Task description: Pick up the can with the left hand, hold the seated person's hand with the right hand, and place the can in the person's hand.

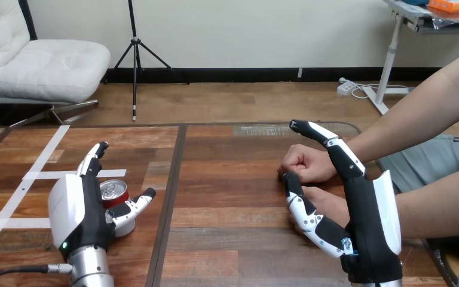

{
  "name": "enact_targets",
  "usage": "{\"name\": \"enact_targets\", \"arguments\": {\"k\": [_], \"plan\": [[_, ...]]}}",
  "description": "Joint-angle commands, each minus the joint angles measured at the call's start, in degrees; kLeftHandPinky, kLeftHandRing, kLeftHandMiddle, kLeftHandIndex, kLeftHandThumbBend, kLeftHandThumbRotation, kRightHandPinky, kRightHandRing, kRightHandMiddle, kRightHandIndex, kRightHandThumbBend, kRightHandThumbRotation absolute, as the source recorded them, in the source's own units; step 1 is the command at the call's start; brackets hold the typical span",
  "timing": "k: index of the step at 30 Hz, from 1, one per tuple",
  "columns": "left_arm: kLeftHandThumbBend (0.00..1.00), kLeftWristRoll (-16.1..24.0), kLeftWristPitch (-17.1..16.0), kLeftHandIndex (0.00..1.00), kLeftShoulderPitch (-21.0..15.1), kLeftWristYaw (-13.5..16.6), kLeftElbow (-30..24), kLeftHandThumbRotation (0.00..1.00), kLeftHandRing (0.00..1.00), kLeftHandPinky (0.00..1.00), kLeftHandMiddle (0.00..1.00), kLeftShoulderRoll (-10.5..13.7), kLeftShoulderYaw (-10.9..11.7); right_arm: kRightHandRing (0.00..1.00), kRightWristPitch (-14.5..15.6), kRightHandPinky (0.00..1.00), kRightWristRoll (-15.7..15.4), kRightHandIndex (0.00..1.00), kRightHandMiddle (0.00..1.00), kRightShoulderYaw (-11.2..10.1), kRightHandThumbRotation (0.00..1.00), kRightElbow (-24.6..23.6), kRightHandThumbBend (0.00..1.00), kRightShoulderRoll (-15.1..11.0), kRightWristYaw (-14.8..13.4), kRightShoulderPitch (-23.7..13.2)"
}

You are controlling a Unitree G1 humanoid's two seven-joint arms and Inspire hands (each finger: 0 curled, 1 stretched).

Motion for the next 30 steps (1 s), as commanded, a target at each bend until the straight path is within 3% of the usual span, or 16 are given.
{"name": "enact_targets", "arguments": {"k": [1, 30], "plan": [[0.77, -0.03, -1.30, 0.85, -4.38, 0.66, 1.50, 0.12, 0.81, 0.71, 0.86, 2.05, -0.86, 0.83, -0.84, 0.88, -0.19, 0.78, 0.81, -1.03, 0.00, -1.22, 0.30, -0.53, -0.47, -1.90], [0.80, 0.04, -1.71, 0.86, -6.21, 2.59, 5.15, 0.14, 0.81, 0.71, 0.85, 3.37, -1.55, 0.83, -0.52, 0.89, 0.58, 0.79, 0.81, -0.85, 0.00, -1.55, 0.31, -1.09, 0.49, -1.71]]}}
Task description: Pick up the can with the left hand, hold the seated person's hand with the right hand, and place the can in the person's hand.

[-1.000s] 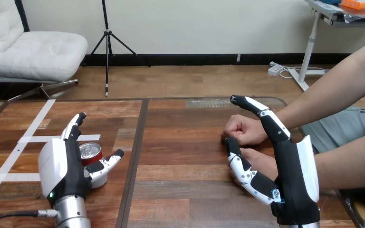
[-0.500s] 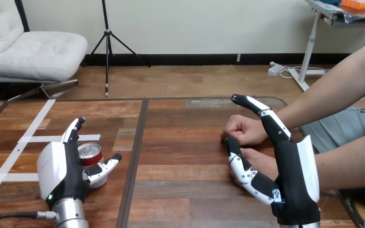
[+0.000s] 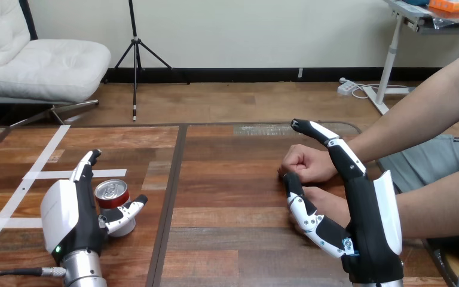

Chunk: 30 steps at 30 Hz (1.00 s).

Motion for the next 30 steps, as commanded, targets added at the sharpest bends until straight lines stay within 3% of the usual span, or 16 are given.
{"name": "enact_targets", "arguments": {"k": [1, 30], "plan": [[0.80, 0.30, -1.22, 0.86, -4.71, 1.09, -0.23, 0.14, 0.81, 0.71, 0.85, 1.59, -1.07, 0.83, -0.57, 0.89, 0.56, 0.79, 0.81, -0.79, 0.00, -1.52, 0.31, -0.83, 0.49, -1.75], [0.82, -0.65, -1.32, 0.82, -5.77, 1.16, 1.81, 0.11, 0.79, 0.70, 0.83, 1.59, -0.71, 0.84, -0.26, 0.89, 1.73, 0.79, 0.82, -0.69, 0.00, -1.67, 0.32, -1.63, 2.31, -1.80]]}}
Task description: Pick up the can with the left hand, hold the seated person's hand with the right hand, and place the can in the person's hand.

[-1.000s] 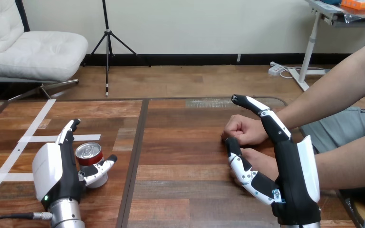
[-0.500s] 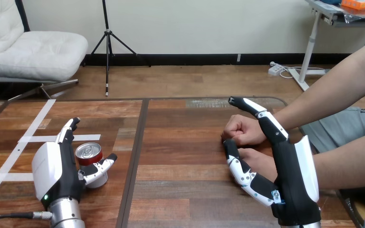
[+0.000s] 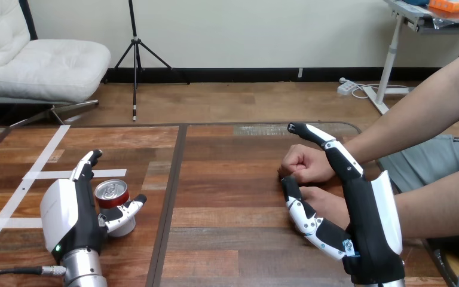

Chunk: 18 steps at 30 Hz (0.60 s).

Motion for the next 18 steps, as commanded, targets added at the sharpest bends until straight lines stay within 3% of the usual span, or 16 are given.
{"name": "enact_targets", "arguments": {"k": [1, 18], "plan": [[0.82, -0.22, -0.81, 0.82, -4.96, 0.89, 0.49, 0.11, 0.79, 0.70, 0.83, 1.50, -0.70, 0.84, -0.28, 0.89, 0.58, 0.79, 0.82, -0.75, 0.00, -1.66, 0.32, -0.20, 0.19, -1.82], [0.81, 0.32, 2.51, 0.79, -7.48, -2.45, 2.04, 0.09, 0.76, 0.69, 0.80, 2.50, -1.56, 0.83, 0.26, 0.88, 0.72, 0.79, 0.82, -0.70, 0.00, -1.97, 0.32, -0.22, 0.68, -1.56]]}}
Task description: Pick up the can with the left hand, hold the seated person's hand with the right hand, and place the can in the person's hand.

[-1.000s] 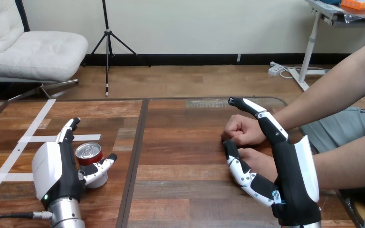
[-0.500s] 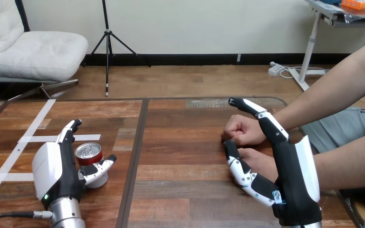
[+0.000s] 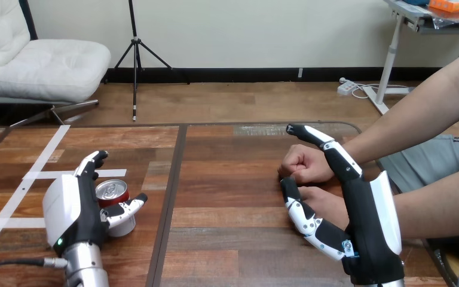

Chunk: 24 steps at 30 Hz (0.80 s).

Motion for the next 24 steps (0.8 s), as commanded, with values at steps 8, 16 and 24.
{"name": "enact_targets", "arguments": {"k": [8, 16, 24], "plan": [[0.81, 0.30, 5.66, 0.79, -5.92, -6.32, -1.67, 0.10, 0.75, 0.69, 0.79, 3.18, -2.14, 0.83, 0.40, 0.88, -0.26, 0.79, 0.82, -1.04, 0.00, -2.18, 0.32, -0.24, -0.01, -1.61], [0.82, 0.28, 9.47, 0.79, -6.31, -10.64, -3.75, 0.10, 0.76, 0.69, 0.79, 4.04, -2.74, 0.83, 1.21, 0.87, -1.95, 0.78, 0.82, -1.33, 0.00, -2.77, 0.32, -0.43, -0.48, -1.47], [0.84, 0.86, 13.05, 0.78, -6.61, -13.67, -5.49, 0.06, 0.74, 0.67, 0.78, 4.68, -3.28, 0.83, 1.22, 0.86, -2.38, 0.78, 0.81, -1.35, 0.00, -2.81, 0.32, -0.55, -0.65, -1.48]]}}
